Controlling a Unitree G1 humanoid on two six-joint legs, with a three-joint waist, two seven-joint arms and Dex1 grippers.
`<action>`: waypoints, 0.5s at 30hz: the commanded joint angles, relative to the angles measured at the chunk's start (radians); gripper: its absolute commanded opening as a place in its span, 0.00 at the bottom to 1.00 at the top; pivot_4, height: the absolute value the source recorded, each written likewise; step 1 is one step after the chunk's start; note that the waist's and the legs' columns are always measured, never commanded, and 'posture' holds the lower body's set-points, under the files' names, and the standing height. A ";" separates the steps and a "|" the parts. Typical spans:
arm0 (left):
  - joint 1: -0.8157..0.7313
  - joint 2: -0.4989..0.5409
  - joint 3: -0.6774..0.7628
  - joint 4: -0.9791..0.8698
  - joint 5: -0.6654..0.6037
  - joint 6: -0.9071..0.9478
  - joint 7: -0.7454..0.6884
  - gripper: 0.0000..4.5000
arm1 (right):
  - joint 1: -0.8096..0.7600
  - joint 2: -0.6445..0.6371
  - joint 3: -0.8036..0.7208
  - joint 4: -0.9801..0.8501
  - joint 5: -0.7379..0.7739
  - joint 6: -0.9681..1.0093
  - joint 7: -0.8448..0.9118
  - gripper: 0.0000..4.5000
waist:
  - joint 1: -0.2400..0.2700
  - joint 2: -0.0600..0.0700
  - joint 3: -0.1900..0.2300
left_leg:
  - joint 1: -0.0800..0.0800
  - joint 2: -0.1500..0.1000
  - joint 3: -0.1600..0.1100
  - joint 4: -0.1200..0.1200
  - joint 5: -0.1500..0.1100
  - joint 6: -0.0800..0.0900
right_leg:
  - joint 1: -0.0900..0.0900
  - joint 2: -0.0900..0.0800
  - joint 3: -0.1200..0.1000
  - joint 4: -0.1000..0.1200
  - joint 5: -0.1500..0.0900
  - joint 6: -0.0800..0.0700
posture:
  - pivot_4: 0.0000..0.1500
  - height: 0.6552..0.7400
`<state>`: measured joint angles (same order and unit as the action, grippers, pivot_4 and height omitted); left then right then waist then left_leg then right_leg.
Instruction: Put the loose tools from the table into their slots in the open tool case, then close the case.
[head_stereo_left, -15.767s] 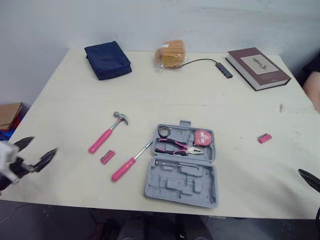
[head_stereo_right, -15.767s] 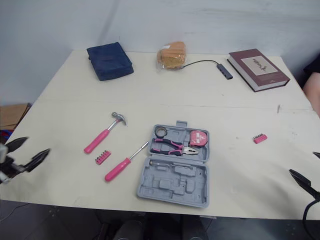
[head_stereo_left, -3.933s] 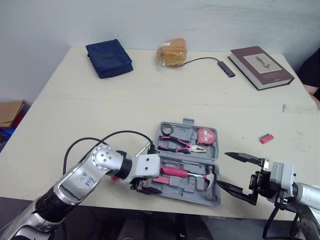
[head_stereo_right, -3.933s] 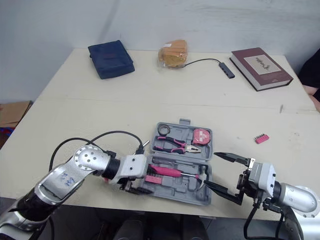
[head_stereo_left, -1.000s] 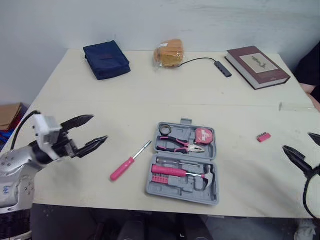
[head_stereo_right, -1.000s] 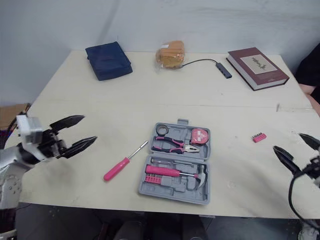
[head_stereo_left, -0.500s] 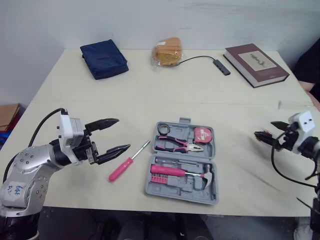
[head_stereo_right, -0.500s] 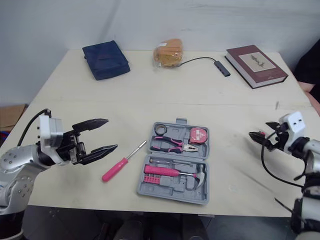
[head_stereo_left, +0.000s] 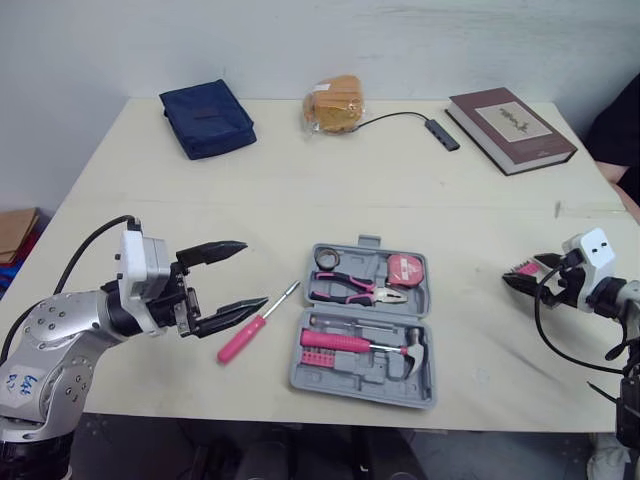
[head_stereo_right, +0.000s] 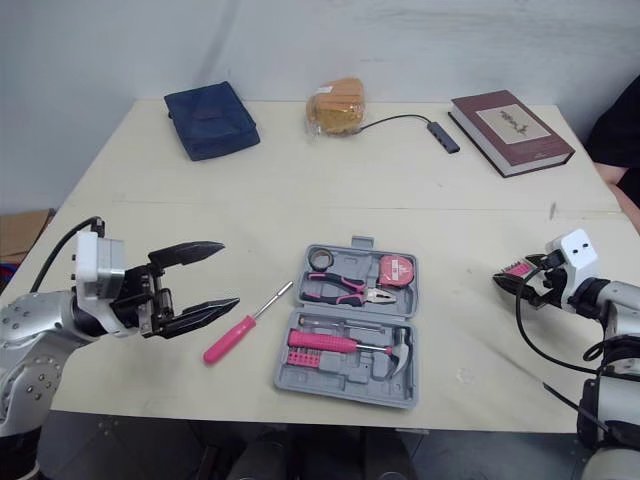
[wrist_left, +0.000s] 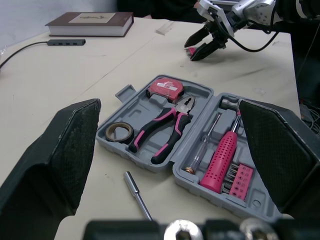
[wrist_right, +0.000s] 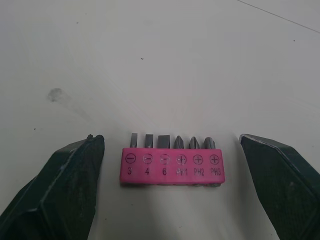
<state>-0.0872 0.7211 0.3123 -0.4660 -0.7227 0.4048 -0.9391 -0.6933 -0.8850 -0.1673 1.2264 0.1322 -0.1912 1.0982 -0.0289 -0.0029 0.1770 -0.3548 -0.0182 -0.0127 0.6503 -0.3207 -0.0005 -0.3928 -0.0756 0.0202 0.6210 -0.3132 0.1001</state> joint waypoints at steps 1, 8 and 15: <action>0.000 0.012 0.007 -0.019 -0.021 -0.006 -0.018 0.98 | 0.036 0.000 0.003 0.015 -0.023 0.002 -0.003 1.00 | 0.000 0.000 0.000 | 0.000 0.000 0.000 0.000 0.000 0.000 | 0.000 0.000 0.000 0.000 0.000 0.000 | 1.00 1.00; 0.001 0.038 0.013 -0.003 -0.047 0.024 -0.070 0.98 | 0.046 0.019 -0.009 0.026 -0.015 0.097 -0.017 1.00 | 0.001 -0.003 -0.002 | 0.001 0.000 -0.001 0.000 0.000 0.000 | 0.001 0.000 0.000 0.000 0.000 0.000 | 1.00 1.00; 0.000 0.051 0.015 -0.002 -0.058 0.041 -0.086 1.00 | 0.050 0.029 -0.033 0.021 -0.005 0.106 -0.027 0.49 | 0.000 -0.009 -0.005 | 0.001 0.000 -0.001 0.001 -0.001 0.002 | 0.002 -0.001 -0.001 -0.001 0.000 0.000 | 1.00 1.00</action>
<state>-0.0851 0.7608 0.3123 -0.4574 -0.7578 0.4460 -1.0194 -0.6765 -0.8662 -0.2054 1.2173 0.1443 -0.1087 1.0948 -0.0289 -0.0121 0.1718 -0.3533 -0.0181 -0.0145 0.6508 -0.3220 0.0011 -0.3900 -0.0765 0.0195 0.6197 -0.3133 0.1001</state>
